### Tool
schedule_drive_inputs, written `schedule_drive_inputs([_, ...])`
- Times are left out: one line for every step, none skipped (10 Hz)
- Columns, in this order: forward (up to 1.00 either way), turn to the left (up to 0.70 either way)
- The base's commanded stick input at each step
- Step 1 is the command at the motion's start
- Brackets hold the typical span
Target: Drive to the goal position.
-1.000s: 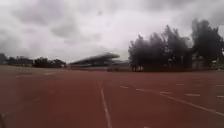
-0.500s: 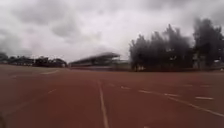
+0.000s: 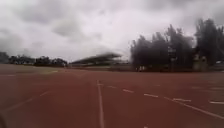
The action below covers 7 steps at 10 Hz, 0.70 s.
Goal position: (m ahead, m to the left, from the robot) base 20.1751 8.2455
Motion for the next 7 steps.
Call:
schedule_drive_inputs([0.7,0.0])
schedule_drive_inputs([0.7,0.0])
schedule_drive_inputs([0.7,0.0])
schedule_drive_inputs([0.7,0.0])
schedule_drive_inputs([0.7,0.0])
schedule_drive_inputs([0.7,0.0])
schedule_drive_inputs([0.7,0.0])
